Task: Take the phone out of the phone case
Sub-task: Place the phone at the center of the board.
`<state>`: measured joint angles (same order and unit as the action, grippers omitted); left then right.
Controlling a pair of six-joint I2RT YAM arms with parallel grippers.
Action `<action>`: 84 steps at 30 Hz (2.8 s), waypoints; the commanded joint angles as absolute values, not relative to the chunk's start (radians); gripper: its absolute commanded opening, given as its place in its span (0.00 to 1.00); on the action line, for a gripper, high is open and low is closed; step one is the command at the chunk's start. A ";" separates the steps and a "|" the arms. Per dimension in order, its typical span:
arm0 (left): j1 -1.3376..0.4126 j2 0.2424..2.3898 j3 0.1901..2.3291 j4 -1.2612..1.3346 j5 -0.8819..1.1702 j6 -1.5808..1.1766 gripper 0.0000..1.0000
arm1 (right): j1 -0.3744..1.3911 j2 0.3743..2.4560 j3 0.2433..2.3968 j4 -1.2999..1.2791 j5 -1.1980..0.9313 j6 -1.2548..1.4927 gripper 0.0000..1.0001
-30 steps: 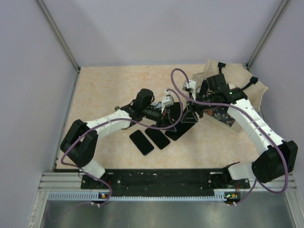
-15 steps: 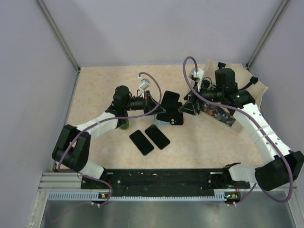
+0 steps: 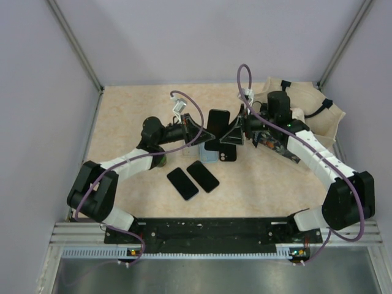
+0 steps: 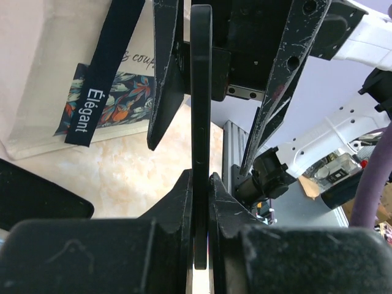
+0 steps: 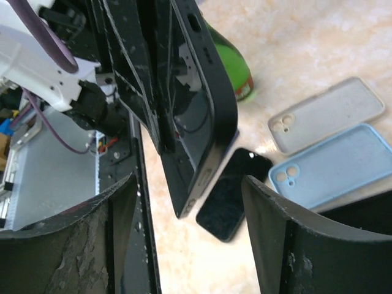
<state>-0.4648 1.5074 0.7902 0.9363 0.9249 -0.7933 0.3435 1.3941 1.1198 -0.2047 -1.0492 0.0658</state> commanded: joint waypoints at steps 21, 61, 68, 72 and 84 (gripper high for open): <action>-0.531 1.502 0.765 1.033 0.933 -0.700 0.29 | 0.328 1.370 1.060 0.117 -1.178 0.245 0.00; -0.345 1.160 1.003 -0.170 0.931 0.028 0.84 | 0.423 1.919 1.215 -0.945 -0.876 -0.630 0.00; -0.345 1.152 1.011 -0.183 0.948 0.017 0.83 | 0.426 2.008 1.239 -0.927 -0.853 -0.606 0.11; -0.347 1.155 1.019 -0.186 0.957 0.011 0.82 | 0.428 2.019 1.242 -0.899 -0.828 -0.581 0.16; -0.347 1.152 1.014 -0.179 0.973 0.005 0.81 | 0.428 2.036 1.255 -0.848 -0.776 -0.520 0.36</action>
<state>-0.3504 1.1862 0.9798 -0.2028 0.9436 0.0032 0.4164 2.0132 1.2213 -0.9352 -0.8478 -0.4969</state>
